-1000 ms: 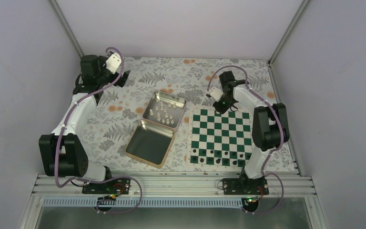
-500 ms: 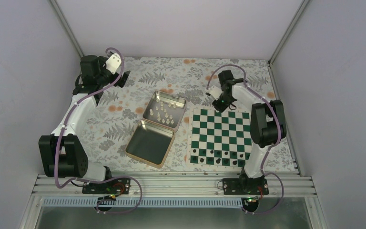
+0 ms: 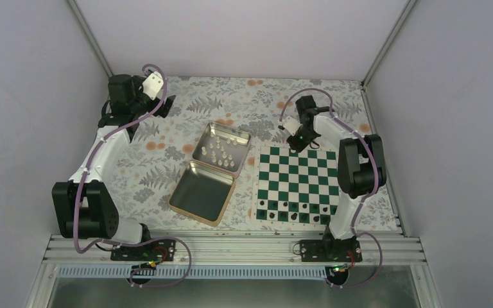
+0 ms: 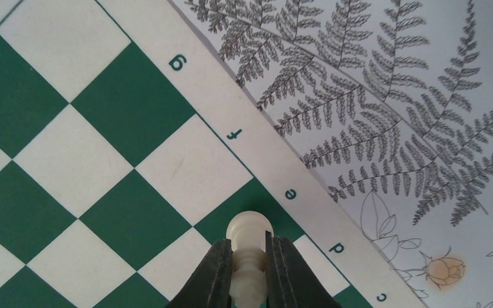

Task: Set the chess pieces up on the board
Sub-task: Place the chess piece on the chessboard.

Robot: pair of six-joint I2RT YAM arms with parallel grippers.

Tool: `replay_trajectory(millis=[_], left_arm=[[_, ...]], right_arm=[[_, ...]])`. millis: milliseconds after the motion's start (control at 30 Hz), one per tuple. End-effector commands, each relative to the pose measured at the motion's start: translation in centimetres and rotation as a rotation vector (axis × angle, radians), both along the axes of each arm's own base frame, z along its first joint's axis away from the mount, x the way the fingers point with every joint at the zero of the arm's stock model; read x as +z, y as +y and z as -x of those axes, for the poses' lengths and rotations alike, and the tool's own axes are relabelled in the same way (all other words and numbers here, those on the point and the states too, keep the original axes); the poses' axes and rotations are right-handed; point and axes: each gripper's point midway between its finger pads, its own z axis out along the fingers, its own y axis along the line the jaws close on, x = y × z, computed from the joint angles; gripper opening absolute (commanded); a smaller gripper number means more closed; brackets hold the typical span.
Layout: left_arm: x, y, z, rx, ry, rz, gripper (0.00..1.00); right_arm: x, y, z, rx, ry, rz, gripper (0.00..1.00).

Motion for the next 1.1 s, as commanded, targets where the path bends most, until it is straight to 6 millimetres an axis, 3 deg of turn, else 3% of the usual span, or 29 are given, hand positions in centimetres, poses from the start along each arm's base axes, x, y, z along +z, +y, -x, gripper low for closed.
replay_trajectory(millis=[0,367,500,633,767,933,1067], left_arm=[[1.1,-0.6,0.0,-0.028,-0.031,0.008,1.00],[1.2,-0.7,0.1,-0.032,-0.031,0.011,1.00],[1.1,-0.7,0.1,-0.032,-0.029,0.011,1.00],[1.2,-0.6,0.0,-0.029,-0.029,0.013,1.00],[1.1,-0.6,0.1,-0.029,-0.029,0.012,1.00],[1.3,-0.8,0.1,-0.035,-0.037,0.014,1.00],[1.6,-0.6,0.1,-0.029,-0.044,0.012,1.00]], right_arm=[[-0.7,0.1,0.5,-0.011,0.020,-0.025,0.05],[-0.7,0.0,0.2,-0.009,0.011,-0.025,0.10],[-0.5,-0.1,0.2,-0.012,0.006,-0.019,0.17],[0.3,-0.3,-0.1,-0.023,-0.019,-0.014,0.31],[2.3,-0.3,-0.6,-0.033,-0.058,-0.018,0.40],[7.2,0.8,-1.8,-0.014,-0.139,-0.053,0.43],[10.3,3.6,-3.4,0.054,-0.187,-0.076,0.44]])
